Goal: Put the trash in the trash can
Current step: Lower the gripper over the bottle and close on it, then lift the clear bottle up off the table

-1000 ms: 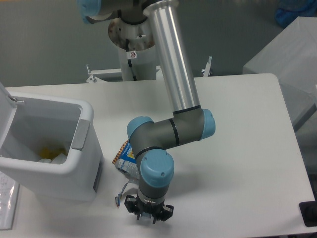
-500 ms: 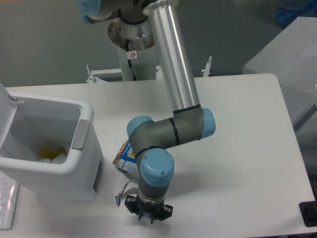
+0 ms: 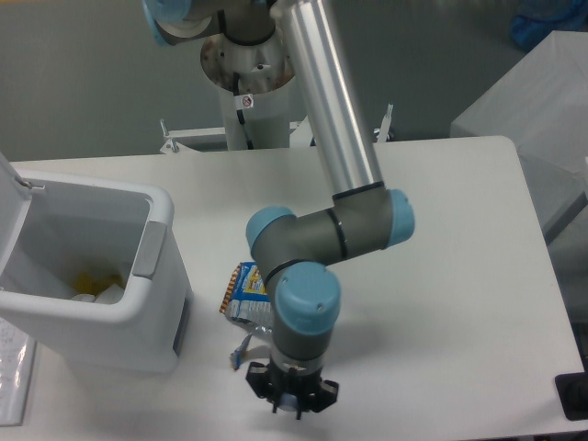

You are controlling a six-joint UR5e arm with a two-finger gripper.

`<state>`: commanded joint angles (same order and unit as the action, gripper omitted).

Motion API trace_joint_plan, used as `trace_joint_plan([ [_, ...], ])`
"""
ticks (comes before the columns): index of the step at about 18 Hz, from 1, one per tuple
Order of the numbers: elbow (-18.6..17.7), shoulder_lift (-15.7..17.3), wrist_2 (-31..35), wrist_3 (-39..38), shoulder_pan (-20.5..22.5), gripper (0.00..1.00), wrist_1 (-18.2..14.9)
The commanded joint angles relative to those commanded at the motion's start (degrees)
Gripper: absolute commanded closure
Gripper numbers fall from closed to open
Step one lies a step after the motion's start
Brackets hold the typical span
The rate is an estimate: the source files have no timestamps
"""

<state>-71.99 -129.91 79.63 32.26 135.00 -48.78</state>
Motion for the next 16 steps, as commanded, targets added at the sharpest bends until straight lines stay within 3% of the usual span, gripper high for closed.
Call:
trace_joint_plan([
  [5,3.52,2.29,-7.02,-0.61,3.16,0.67,0.35],
  [10,3.96,5.63,-10.89,-1.67,5.54,0.67,1.75],
  [16,7.38,6.95,-14.76,-9.13,7.12,0.67,2.81],
])
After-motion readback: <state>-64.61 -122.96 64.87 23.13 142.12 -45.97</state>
